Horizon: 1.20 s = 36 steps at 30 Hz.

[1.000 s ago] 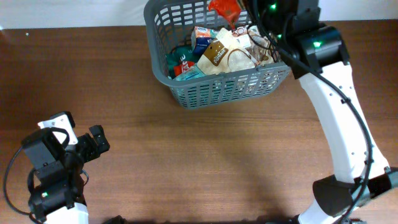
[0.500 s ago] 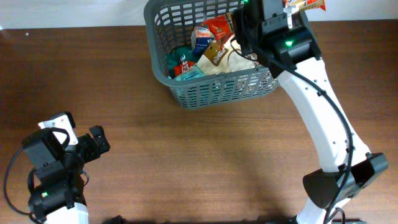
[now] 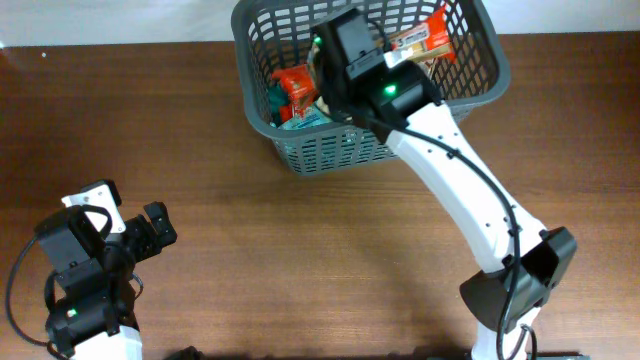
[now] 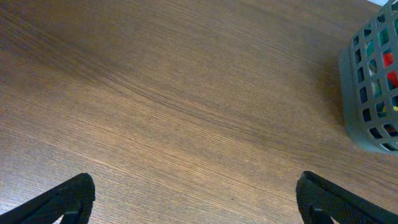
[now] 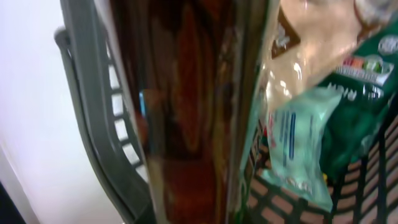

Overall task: Pack container
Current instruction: 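Lower the spaghetti pack into the basket and open the right gripper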

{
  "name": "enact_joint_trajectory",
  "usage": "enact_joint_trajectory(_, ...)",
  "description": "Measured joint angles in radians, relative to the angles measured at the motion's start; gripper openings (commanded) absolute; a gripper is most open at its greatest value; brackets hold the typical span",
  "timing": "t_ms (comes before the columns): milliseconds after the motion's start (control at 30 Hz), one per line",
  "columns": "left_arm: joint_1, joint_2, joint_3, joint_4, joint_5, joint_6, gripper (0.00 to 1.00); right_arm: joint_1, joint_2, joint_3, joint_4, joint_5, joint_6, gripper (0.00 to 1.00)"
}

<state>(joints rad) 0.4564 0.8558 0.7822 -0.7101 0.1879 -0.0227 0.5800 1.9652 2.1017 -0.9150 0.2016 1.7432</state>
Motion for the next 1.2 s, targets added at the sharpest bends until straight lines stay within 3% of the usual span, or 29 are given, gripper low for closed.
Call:
enact_joint_trajectory(700, -0.039, 0.000, 0.000, 0.000, 0.000, 0.000, 0.99, 0.005, 0.000, 0.000, -0.162, 0.046, 0.060, 0.04)
enact_joint_trajectory(733, -0.039, 0.000, 0.000, 0.000, 0.000, 0.000, 0.99, 0.005, 0.000, 0.000, -0.162, 0.047, 0.059, 0.09)
enact_joint_trajectory(800, -0.039, 0.000, 0.000, 0.001, 0.000, 0.000, 0.99, 0.005, 0.000, 0.000, -0.162, 0.049, 0.063, 0.35)
enact_joint_trajectory(833, -0.039, 0.000, 0.000, 0.001, 0.000, 0.000, 0.99, 0.005, 0.000, 0.000, -0.162, 0.050, 0.056, 0.66)
enact_joint_trajectory(900, -0.039, 0.000, 0.000, 0.002, 0.000, 0.000, 0.99, 0.005, -0.001, 0.000, -0.141, 0.069, 0.060, 0.91)
enact_joint_trajectory(1033, -0.039, 0.000, 0.000, 0.003, 0.000, 0.000, 0.99, 0.001, -0.024, 0.023, -0.113, 0.101, 0.058, 0.99)
enact_joint_trajectory(1200, -0.039, 0.000, 0.000, 0.005, 0.000, 0.000, 0.99, 0.000, -0.033, 0.023, -0.123, 0.120, 0.054, 1.00)
